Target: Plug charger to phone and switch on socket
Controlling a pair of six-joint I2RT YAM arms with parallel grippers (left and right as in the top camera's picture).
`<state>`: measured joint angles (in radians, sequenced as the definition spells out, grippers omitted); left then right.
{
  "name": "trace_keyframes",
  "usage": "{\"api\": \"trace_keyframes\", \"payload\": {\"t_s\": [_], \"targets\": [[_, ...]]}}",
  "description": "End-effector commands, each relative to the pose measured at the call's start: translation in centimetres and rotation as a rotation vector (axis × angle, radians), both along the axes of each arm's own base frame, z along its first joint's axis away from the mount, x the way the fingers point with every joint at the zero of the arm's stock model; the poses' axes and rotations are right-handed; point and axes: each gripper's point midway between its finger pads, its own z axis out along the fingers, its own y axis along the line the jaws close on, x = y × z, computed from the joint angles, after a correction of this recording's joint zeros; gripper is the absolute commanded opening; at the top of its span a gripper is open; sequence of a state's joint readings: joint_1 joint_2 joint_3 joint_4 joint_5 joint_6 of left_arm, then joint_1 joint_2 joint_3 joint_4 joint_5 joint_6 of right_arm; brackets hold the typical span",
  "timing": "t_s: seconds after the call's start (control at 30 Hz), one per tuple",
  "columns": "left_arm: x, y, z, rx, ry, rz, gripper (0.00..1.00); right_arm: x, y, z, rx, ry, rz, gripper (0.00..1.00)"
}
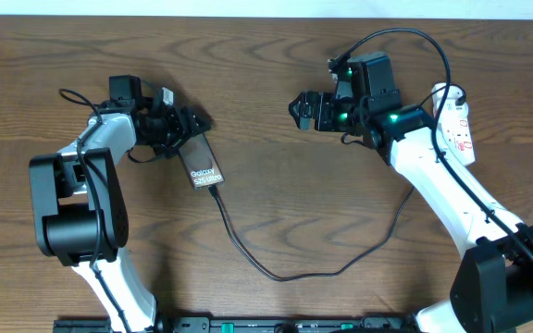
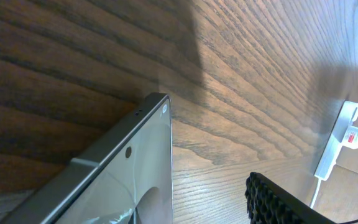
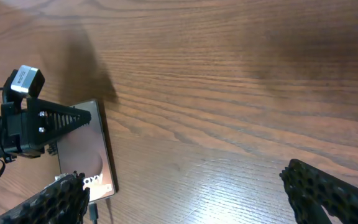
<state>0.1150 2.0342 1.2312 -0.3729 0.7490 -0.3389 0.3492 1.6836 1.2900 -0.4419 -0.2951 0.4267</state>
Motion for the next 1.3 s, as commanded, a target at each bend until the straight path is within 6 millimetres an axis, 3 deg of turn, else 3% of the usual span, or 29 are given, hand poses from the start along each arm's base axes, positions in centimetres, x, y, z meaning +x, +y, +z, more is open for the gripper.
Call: {"api": "trace_keyframes", "payload": {"t_s": [0.0,1.27], "targets": [[-2.5,1.9,-4.4,0.126,0.133,0.027,0.70,0.1,0.3,0.9,-0.002,-0.027,0.016,0.99],[-5.2,3.4,-5.7,0.231,0.261,0.041,0.71,0.0,0.3,0.9,-0.002,-0.026,0.016,0.99]]}}
